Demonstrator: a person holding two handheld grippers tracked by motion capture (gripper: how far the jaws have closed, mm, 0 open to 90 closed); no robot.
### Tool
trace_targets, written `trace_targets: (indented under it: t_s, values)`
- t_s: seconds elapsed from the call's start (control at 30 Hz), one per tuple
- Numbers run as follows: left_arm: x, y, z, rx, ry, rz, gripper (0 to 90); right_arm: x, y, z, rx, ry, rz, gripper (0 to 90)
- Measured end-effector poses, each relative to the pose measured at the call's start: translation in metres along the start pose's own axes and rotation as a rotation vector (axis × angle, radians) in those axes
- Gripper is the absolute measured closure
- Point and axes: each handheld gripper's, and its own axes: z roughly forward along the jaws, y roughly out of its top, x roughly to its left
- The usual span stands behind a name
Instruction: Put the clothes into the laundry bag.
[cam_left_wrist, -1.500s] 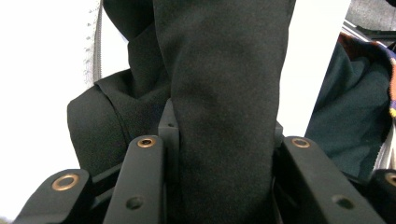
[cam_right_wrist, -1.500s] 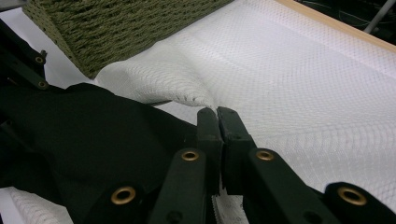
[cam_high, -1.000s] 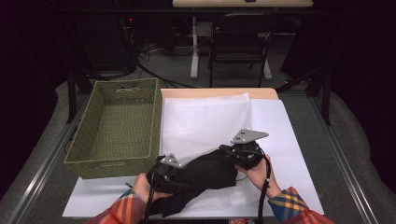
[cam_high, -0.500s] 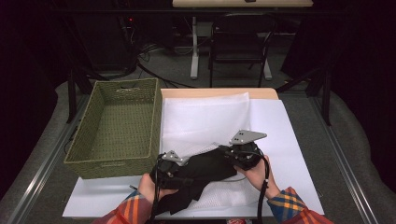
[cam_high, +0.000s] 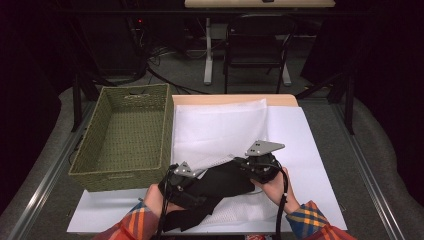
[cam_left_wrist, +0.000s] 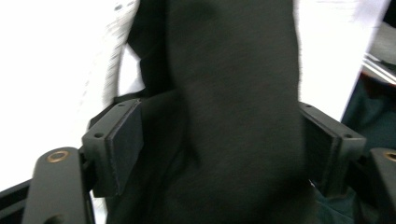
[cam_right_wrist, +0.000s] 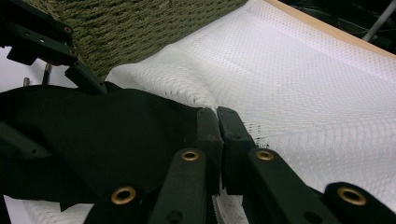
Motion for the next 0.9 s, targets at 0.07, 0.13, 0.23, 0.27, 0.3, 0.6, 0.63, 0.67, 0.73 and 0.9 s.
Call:
trace_targets:
  t_s: [0.07,0.13,0.23,0.27,0.3,0.6,0.63,0.67,0.73,0.9]
  values:
    - [-0.001,0.002,0.004,-0.003,-0.022,0.005,20.8,0.000,0.001,0.000,-0.001,0.000,0.001,88.5]
    - [-0.001,0.003,0.008,0.007,-0.029,0.028,21.9,0.000,0.001,0.000,-0.001,0.000,0.001,88.5]
    - [0.000,0.004,0.014,0.018,-0.022,0.041,36.6,-0.001,0.000,0.001,0.004,0.000,0.000,88.5]
    - [0.000,0.003,0.016,0.016,-0.042,0.047,43.0,-0.001,0.000,0.001,0.005,-0.001,-0.001,88.5]
    - [0.000,0.002,0.017,0.006,-0.054,0.048,48.5,-0.001,0.000,0.000,0.004,-0.001,-0.001,88.5]
    - [0.000,0.001,0.016,-0.024,-0.034,0.013,66.3,-0.002,0.000,-0.001,0.006,-0.006,0.000,88.6]
    - [-0.001,0.001,0.015,-0.031,-0.049,0.005,66.5,-0.002,0.000,-0.002,0.002,-0.007,0.000,88.6]
    - [-0.001,0.002,0.013,-0.035,-0.041,-0.001,66.6,-0.002,0.001,-0.002,-0.002,-0.008,0.000,88.6]
    - [-0.003,0.003,0.011,-0.052,-0.036,-0.027,66.9,-0.001,0.003,-0.003,-0.009,-0.008,0.001,88.6]
    - [-0.007,0.008,0.008,-0.091,-0.006,-0.075,67.0,0.000,0.004,-0.004,-0.016,-0.005,0.001,88.6]
